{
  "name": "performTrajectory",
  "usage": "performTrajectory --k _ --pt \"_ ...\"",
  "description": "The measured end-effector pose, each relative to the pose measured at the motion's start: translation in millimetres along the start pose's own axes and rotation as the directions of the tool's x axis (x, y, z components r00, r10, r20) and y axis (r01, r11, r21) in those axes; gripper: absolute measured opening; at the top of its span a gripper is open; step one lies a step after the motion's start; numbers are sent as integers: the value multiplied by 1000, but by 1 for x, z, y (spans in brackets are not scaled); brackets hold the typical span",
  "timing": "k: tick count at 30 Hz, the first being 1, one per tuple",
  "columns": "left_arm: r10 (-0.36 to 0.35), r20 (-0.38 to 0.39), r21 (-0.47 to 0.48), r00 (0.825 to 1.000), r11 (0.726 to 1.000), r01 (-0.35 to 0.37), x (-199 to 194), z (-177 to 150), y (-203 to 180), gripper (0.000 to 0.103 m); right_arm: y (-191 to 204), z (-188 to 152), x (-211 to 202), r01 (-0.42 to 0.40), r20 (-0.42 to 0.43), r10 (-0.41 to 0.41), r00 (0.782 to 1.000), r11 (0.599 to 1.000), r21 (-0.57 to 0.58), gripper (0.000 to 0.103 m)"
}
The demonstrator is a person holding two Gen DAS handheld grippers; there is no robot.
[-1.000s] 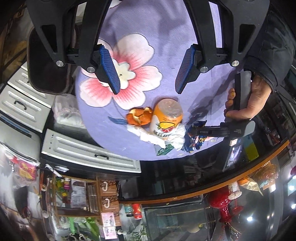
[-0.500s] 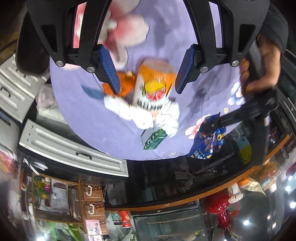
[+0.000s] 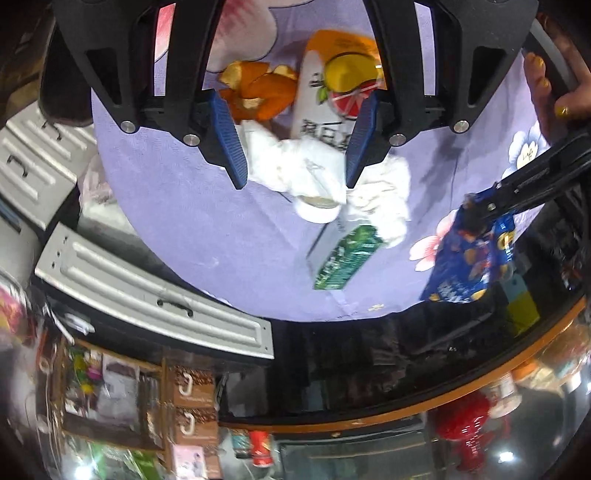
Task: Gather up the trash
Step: 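Grasp the blue chip bag with the left tool while the right tool grasps the white tissue, then carry the blue chip bag and white tissue to the bin and release both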
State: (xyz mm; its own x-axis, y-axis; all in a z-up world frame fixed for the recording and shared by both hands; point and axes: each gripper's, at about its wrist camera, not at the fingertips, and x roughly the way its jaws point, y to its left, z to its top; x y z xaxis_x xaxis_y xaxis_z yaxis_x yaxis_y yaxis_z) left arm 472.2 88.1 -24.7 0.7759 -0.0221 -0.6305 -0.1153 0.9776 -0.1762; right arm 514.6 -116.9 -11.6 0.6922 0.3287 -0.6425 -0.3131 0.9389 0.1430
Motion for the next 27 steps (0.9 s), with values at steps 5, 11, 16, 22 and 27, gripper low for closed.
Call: performTrajectory --k 5,11,16,22,27 --pt "-3 -2 5 1000 1000 3 1 -1 -2 28 -24 -3 17 9 -61 -4 998 997 78 46" --pt "-6 -5 0 1000 1000 6 2 -2 -1 28 -32 -5 29 9 -85 -1 996 995 96 16" --pt "-8 2 -3 1000 1000 8 2 -2 -2 28 -28 -5 18 16 -33 -14 999 999 44 9" --pt "-8 40 -8 999 1000 8 -6 1 -3 28 -35 -11 -10 -3 17 2 1000 997 71 8" --pt "-35 92 5 995 999 35 -19 2 -12 28 -42 -23 -43 -10 63 5 998 997 77 8"
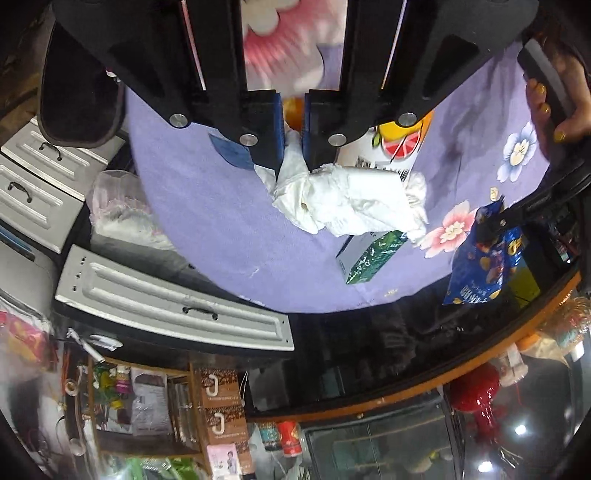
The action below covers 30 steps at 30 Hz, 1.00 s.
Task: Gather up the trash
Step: 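Carry the blue chip bag and white tissue to the bin and release both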
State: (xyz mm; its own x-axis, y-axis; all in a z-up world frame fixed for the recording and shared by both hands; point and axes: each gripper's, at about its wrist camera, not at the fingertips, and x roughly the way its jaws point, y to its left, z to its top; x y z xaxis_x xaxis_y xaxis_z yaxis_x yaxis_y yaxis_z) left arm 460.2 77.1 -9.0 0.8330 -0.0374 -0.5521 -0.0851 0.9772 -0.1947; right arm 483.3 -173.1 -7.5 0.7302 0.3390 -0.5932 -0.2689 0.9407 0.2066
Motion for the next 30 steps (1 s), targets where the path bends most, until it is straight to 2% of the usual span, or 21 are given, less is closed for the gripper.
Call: performTrajectory --k 6,9,14,16,19,22,30 --pt "-85 56 67 995 994 81 -17 0 -30 28 -25 -20 -54 20 39 -21 999 1000 23 8" --pt "-154 50 95 987 984 148 -23 -4 -47 28 -43 -33 -77 45 56 -47 997 998 41 8" --pt "-258 61 168 964 955 245 -38 -13 -80 28 -88 -63 -111 117 53 -123 991 988 98 8" --pt "-324 46 182 945 933 311 -43 -17 -92 28 -112 -78 -118 152 28 -158 987 978 141 8" --pt "-378 30 233 925 903 361 -49 -25 -111 28 -147 -102 -117 204 -22 -204 979 957 204 8" --pt "-407 2 271 913 879 392 -50 -35 -130 28 -177 -124 -109 256 -75 -245 967 935 245 8" --pt "-489 -94 325 867 808 491 -54 -58 -163 28 -230 -168 -60 349 -214 -293 932 884 311 8"
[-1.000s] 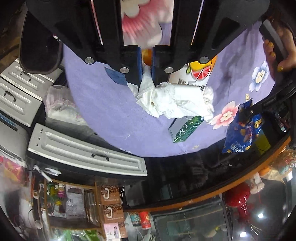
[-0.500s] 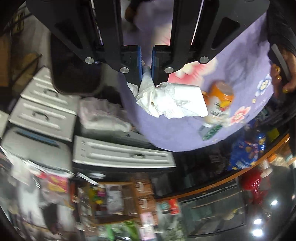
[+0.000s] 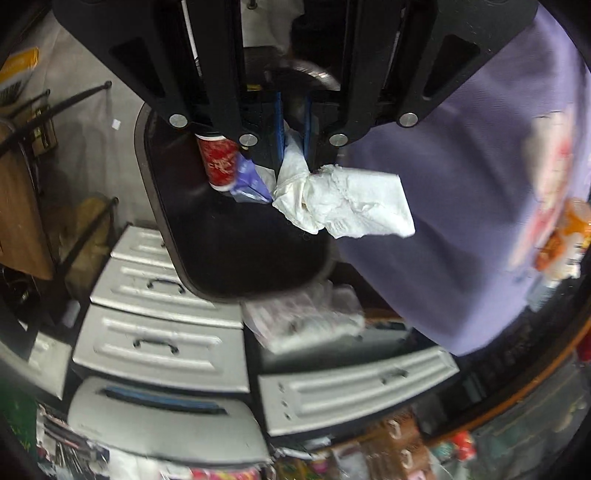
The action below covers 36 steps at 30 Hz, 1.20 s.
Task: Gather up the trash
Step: 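Carry the blue chip bag and white tissue to the bin and release both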
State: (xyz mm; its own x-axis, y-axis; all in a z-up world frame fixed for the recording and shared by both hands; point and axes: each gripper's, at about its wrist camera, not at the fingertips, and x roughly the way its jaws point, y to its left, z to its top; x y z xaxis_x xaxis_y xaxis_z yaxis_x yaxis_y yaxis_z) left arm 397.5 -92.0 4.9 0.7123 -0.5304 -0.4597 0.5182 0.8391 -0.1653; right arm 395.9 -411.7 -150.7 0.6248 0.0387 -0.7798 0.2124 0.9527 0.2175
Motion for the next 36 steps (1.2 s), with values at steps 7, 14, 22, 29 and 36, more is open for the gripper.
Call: performTrajectory --k 7,14,22,29,36 --pt "-50 -69 32 996 998 53 20 -7 -24 28 -20 -6 43 66 -82 -62 995 997 48 32" --pt "-123 -142 60 982 989 132 38 -11 -67 28 -26 -15 33 50 -61 -46 997 997 66 49" --pt "-198 -286 41 938 975 219 87 -27 -122 28 -43 -26 -24 39 24 -41 999 996 85 49" --pt "-207 -404 8 891 973 229 137 -47 -157 28 -70 -41 -75 101 102 -110 989 991 88 50" --pt "-147 -491 12 858 984 176 182 -69 -180 28 -102 -54 -105 146 134 -165 977 979 139 50"
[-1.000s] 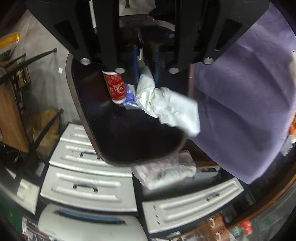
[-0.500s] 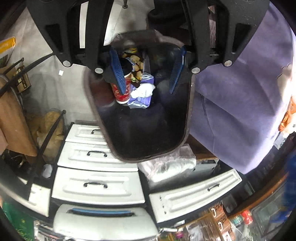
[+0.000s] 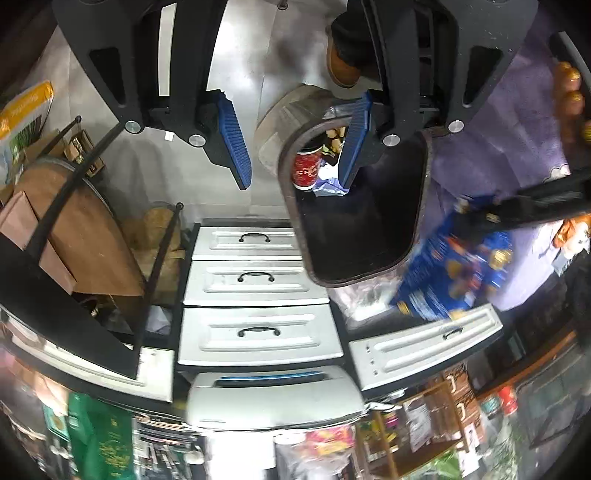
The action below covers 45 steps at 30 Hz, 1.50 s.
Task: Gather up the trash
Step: 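Carry the blue chip bag and white tissue to the bin and release both, then move both tools back over the table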
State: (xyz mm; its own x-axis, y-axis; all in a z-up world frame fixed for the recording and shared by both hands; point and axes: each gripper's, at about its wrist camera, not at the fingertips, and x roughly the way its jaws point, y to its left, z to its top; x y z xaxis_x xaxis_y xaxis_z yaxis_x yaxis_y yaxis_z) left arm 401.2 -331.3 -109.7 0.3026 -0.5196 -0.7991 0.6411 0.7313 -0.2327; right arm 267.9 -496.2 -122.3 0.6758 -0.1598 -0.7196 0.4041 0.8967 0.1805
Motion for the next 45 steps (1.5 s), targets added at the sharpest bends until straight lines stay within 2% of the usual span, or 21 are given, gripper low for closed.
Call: performTrajectory --k 9,12,15,18,20,26,31,35,42,43,45 --pt "66 -112 13 992 998 -65 61 -1 -8 29 -30 -2 -24 10 52 -13 999 999 53 50" --pt "60 -140 -8 988 998 -62 73 0 -5 29 -34 0 -27 10 60 -15 998 998 70 50" --pt "79 -154 -9 985 997 -82 82 0 -5 40 -32 0 -30 -3 68 -3 998 997 74 50" --pt "105 -153 3 983 994 -106 84 2 -7 57 -29 -2 -30 -12 68 6 998 997 76 50" --pt "106 -134 7 985 994 -106 79 3 -7 63 -28 -2 -28 -14 64 9 998 997 74 50" --pt "109 -80 31 991 994 -107 58 3 -11 71 -30 -1 -27 -5 65 -1 998 997 82 50" --pt "100 -41 31 994 995 -99 38 2 -15 73 -32 0 -27 -2 62 -3 998 995 96 50" --pt "117 -4 66 993 991 -117 20 0 -18 74 -28 0 -29 -2 67 -4 998 996 91 50" --pt "99 109 81 989 991 -108 -41 -3 -13 78 -17 4 -35 -3 87 -3 996 997 71 50" --pt "102 128 83 987 990 -113 -51 -3 -11 80 -13 4 -36 -6 89 1 996 998 63 51" --pt "117 164 88 980 987 -132 -69 -3 -6 83 -5 6 -38 -10 91 6 996 999 42 62"
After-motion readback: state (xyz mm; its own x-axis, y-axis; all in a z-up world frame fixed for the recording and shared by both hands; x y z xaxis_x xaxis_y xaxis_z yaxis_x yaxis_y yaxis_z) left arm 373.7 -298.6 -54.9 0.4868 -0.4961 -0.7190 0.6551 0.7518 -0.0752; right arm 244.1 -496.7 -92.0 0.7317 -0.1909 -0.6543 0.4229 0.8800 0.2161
